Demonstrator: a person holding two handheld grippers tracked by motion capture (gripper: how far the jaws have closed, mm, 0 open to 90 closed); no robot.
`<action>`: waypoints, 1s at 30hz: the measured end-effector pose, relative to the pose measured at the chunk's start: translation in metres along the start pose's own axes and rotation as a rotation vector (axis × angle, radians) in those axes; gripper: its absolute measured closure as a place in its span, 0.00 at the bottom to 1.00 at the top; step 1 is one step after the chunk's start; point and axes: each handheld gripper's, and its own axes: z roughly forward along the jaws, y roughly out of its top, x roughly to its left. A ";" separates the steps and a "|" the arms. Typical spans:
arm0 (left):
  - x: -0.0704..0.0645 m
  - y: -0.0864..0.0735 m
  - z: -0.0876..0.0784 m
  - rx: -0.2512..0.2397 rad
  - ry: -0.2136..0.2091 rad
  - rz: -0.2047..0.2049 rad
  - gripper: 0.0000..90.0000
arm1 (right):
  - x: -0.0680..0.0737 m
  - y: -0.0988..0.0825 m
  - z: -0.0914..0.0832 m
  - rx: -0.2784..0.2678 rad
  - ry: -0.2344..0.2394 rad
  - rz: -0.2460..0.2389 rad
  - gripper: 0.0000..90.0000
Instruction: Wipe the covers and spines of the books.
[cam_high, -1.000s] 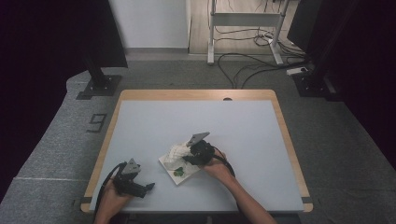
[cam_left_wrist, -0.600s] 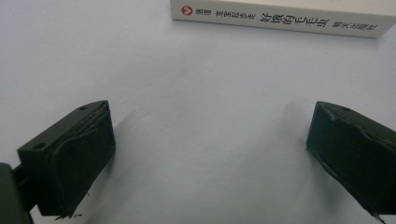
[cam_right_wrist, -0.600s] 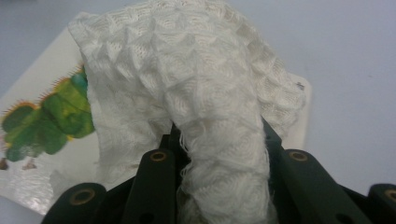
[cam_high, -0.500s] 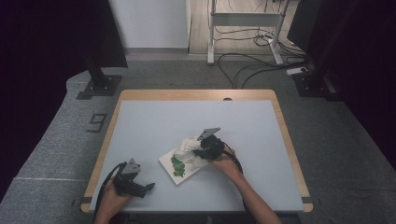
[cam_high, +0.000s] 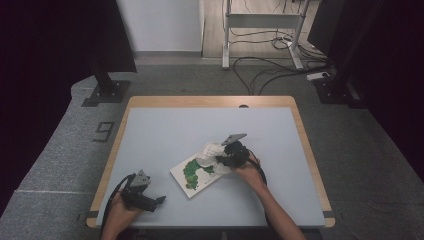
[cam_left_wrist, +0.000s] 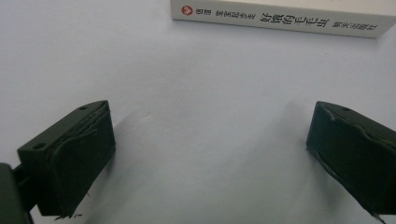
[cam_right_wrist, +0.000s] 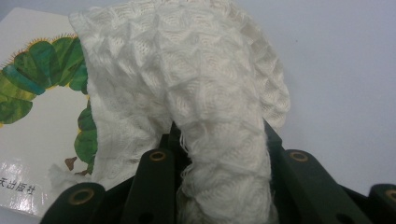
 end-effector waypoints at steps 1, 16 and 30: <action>0.000 0.000 0.000 0.000 0.000 0.000 0.01 | 0.001 0.001 0.000 0.005 -0.004 -0.003 0.75; 0.000 0.000 0.000 0.000 0.000 -0.001 0.01 | 0.003 0.021 0.015 0.038 -0.036 -0.041 0.75; 0.000 0.000 0.000 0.001 0.000 0.000 0.01 | 0.000 0.037 0.030 0.035 -0.037 -0.046 0.75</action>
